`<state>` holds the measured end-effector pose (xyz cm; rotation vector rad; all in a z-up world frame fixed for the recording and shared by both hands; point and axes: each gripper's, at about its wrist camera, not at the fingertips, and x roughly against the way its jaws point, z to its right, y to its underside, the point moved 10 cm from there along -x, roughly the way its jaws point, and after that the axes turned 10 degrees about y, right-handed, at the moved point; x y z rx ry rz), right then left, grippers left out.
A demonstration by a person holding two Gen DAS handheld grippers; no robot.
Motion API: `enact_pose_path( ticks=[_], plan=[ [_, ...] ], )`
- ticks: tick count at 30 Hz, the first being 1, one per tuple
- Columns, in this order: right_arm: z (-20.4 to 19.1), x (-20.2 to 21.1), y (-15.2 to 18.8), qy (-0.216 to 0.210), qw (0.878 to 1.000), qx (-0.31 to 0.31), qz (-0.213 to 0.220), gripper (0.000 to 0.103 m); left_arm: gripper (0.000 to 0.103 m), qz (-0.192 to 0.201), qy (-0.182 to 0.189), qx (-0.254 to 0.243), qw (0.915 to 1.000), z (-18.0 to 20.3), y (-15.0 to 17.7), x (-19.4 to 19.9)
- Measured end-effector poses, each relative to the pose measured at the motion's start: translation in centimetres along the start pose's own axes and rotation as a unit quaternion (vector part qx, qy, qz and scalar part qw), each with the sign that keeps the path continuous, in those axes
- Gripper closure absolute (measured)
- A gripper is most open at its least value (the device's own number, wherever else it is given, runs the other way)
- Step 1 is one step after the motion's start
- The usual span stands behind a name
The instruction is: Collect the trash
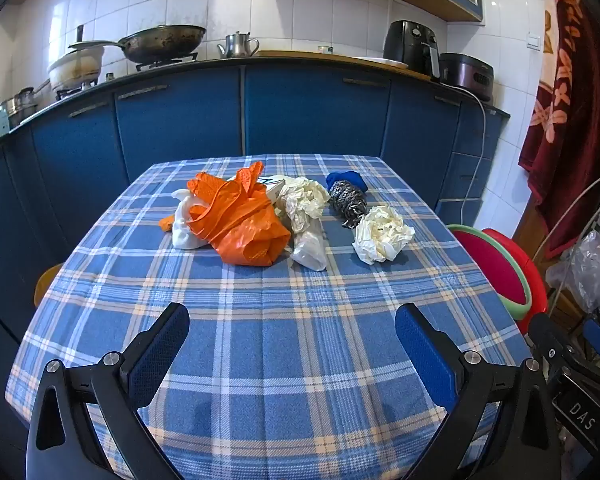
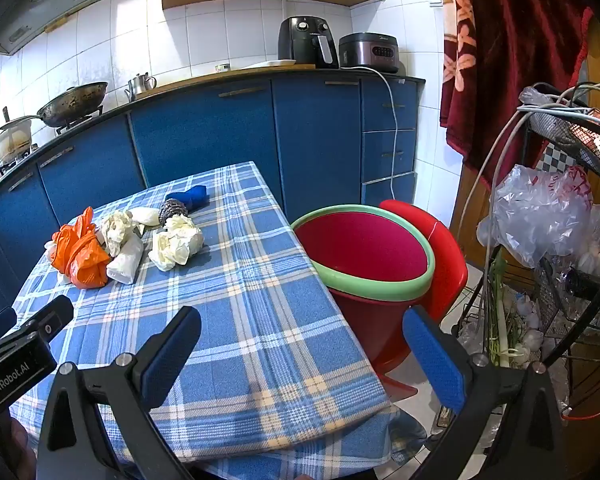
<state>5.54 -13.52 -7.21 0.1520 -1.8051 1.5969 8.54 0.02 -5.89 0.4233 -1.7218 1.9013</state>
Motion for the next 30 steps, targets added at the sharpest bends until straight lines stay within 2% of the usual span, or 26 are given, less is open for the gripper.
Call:
enact_pose_path(
  ticks=[30],
  plan=[
    [-0.05, -0.02, -0.13, 0.0, 1.0, 0.001, 0.0, 0.0, 0.001, -0.001, 0.0, 0.003, 1.0, 0.07, 0.17, 0.2]
  ],
)
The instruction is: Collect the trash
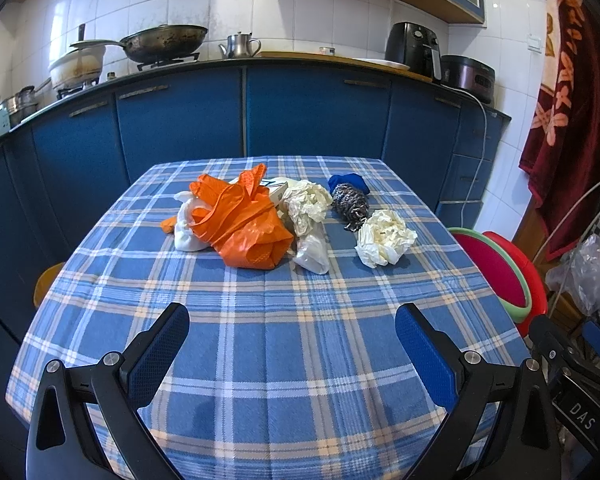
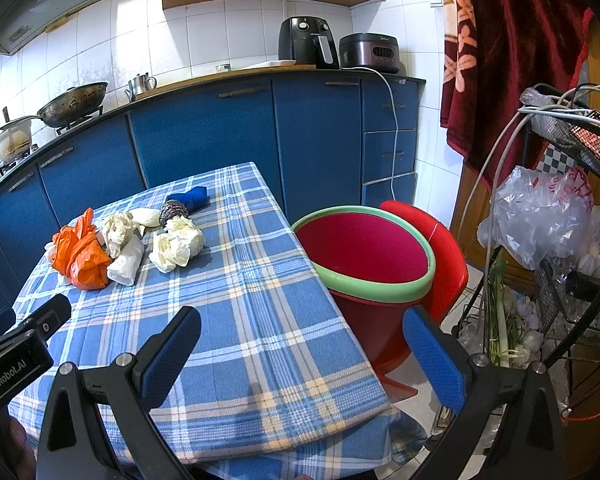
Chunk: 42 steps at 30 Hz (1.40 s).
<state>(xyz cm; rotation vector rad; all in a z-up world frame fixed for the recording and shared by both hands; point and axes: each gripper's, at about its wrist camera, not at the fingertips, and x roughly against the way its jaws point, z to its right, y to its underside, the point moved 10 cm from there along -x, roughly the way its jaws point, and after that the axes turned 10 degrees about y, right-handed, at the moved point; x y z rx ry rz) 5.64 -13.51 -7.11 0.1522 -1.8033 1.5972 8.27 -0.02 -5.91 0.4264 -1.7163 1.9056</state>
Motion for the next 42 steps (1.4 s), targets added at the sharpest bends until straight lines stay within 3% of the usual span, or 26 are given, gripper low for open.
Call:
enact_pose_path(
  ticks=[15, 25, 34, 42],
  plan=[
    [-0.4, -1.4, -1.6, -0.019, 1.0, -0.006, -0.001, 0.0, 0.001, -0.008, -0.006, 0.012, 0.9999, -2.5, -1.0, -0.8],
    [-3.6, -3.0, -4.0, -0.046, 0.998, 0.032, 0.005, 0.0, 0.001, -0.014, -0.035, 0.026, 0.999, -6.2, -2.5, -1.6],
    [-7.2, -5.7, -5.1, -0.077, 0.995, 0.054, -0.024, 0.0, 0.001, -0.03, -0.071, 0.066, 0.9949, -11.6, -3.3, -3.3],
    [-10.1, -8.4, -5.3, -0.095, 0.992, 0.068, -0.055, 0.0, 0.001, -0.043, -0.069, 0.087, 0.9928, -14.3, -4.2, -5.3]
  ],
)
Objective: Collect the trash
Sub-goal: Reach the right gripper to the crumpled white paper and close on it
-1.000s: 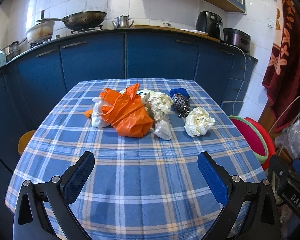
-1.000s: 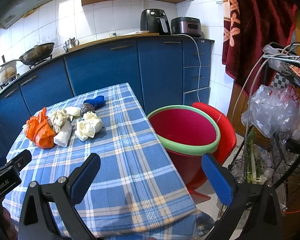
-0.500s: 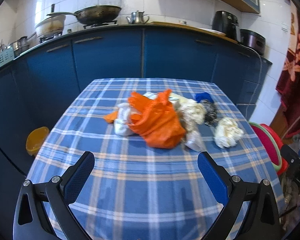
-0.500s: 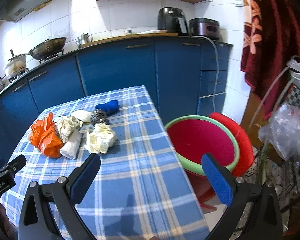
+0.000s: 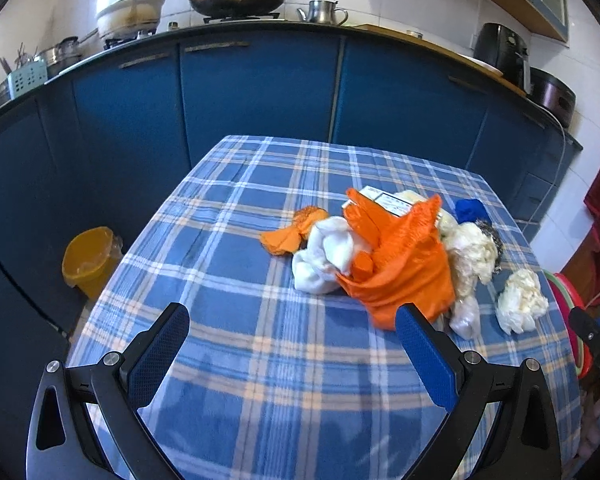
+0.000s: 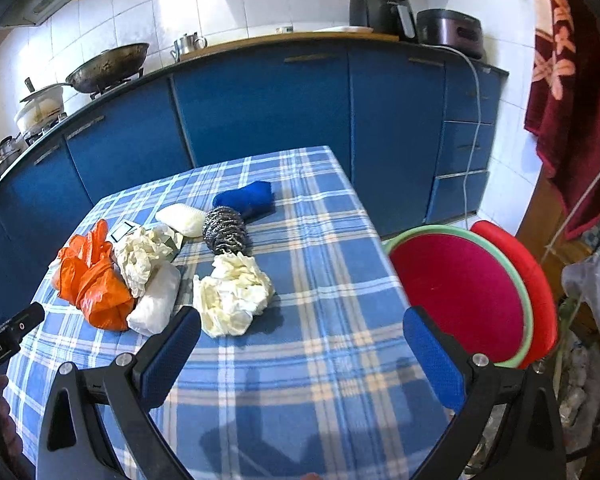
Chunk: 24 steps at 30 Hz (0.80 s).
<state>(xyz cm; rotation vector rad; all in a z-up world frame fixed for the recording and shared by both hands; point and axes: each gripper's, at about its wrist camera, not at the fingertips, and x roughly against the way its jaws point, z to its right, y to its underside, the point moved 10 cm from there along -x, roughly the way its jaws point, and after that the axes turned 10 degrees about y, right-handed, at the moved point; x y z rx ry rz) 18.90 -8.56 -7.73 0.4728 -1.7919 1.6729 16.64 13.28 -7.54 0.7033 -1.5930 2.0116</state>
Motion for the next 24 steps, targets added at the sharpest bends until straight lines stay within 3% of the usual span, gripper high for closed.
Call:
enact_pose_path(
  ticks=[7, 11, 17, 24],
  plan=[
    [-1.5, -2.4, -0.7, -0.014, 1.0, 0.008, -0.017, 0.0, 0.001, 0.0, 0.01, -0.006, 0.9999, 0.6, -1.2, -1.1],
    [-2.7, -3.6, -0.8, -0.023, 0.999, 0.02, -0.026, 0.006, 0.001, -0.007, 0.018, -0.002, 0.9998, 1.1, -1.1, -1.8],
    [-3.7, -5.1, -0.6, -0.034, 0.998, 0.032, -0.04, 0.021, 0.001, -0.011, 0.033, -0.004, 0.9994, 2.5, -0.9, -2.0],
    [-4.4, -6.0, 0.1, -0.071, 0.995, 0.029, -0.062, 0.049, 0.001, -0.008, 0.059, -0.03, 0.9978, 5.6, -1.3, -1.9]
  ],
)
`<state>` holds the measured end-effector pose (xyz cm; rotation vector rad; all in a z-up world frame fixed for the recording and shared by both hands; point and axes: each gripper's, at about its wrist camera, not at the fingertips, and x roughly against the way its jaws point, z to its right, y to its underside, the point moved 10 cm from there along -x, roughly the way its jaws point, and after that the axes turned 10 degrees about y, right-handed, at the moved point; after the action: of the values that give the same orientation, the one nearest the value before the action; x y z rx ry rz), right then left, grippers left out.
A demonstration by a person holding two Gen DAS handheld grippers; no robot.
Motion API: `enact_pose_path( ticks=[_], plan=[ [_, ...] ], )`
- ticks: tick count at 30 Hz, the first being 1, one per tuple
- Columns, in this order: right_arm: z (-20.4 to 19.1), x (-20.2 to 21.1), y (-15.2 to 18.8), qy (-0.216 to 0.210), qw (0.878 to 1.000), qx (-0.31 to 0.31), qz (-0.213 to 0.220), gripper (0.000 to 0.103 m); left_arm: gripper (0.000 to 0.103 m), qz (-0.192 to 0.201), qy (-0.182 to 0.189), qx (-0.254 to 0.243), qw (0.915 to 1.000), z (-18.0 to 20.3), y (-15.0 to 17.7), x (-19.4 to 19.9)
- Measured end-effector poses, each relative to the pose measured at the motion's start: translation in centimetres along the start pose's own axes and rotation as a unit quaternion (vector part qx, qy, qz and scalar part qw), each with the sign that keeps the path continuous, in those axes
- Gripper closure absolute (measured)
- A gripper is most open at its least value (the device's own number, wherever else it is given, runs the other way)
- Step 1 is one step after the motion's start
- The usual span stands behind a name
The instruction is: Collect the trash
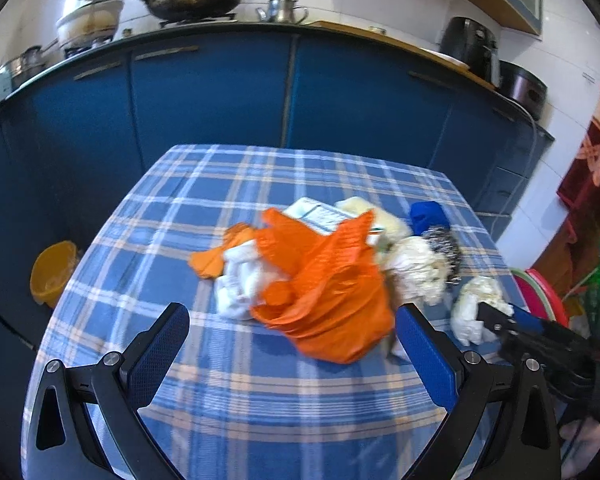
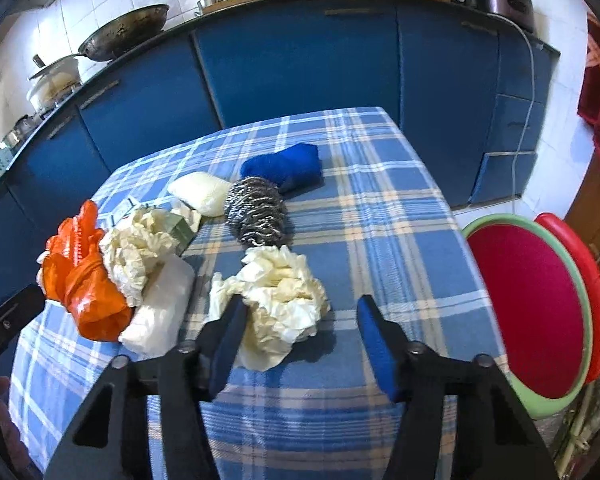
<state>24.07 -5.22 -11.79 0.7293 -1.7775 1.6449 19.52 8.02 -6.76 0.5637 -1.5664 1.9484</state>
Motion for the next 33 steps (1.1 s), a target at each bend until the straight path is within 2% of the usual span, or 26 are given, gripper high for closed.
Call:
enact_pose_path(
  ticks=[2, 4, 10, 17, 24, 25, 26, 30, 32, 33],
  plan=[
    [-0.2, 0.2, 0.0, -0.008, 1.0, 0.002, 0.002, 0.061, 0.001, 0.0, 0.008, -0.008, 0.9999, 1.0, -0.2, -0.1],
    [-0.1, 0.3, 0.0, -0.011, 1.0, -0.001, -0.001, 0.065, 0.006, 0.0, 0.014, -0.012, 0.9998, 1.8, -0.3, -0.2],
    [1.3, 1.2, -0.1, -0.021, 1.0, -0.023, 0.002, 0.068, 0.006, -0.001, 0.028, -0.034, 0.999, 4.0, -0.6, -0.5],
    [3.8, 3.5, -0.7, -0.023, 0.998, -0.048, 0.025, 0.068, 0.024, -0.006, 0.054, -0.078, 0.9954, 7.8, -1.4, -1.7],
    [6.0, 5.0, -0.3, -0.018, 0.997, -0.068, 0.032, 0.068, 0.026, -0.026, 0.048, -0.112, 0.9922, 9.8, -1.6, -4.6],
    [6.3, 5.1, -0.2, -0.017, 0.997, -0.07, 0.032, 0.068, 0.032, -0.031, 0.043, -0.114, 0.992, 9.8, -1.6, -5.2],
    [6.6, 5.2, -0.1, -0.016, 0.997, -0.073, 0.033, 0.068, 0.042, -0.037, 0.041, -0.115, 0.9918, 9.8, -1.5, -5.7],
    [7.7, 5.5, 0.3, -0.013, 0.996, -0.082, 0.034, 0.068, 0.047, -0.056, 0.03, -0.11, 0.992, 9.1, -1.0, -7.3],
    [8.1, 5.5, 0.5, -0.012, 0.996, -0.084, 0.034, 0.068, 0.061, -0.06, 0.025, -0.109, 0.9919, 8.9, -0.7, -7.6],
    [8.3, 5.5, 0.6, -0.011, 0.996, -0.085, 0.033, 0.068, 0.063, -0.063, 0.025, -0.106, 0.992, 8.8, -0.5, -7.8]
  ],
)
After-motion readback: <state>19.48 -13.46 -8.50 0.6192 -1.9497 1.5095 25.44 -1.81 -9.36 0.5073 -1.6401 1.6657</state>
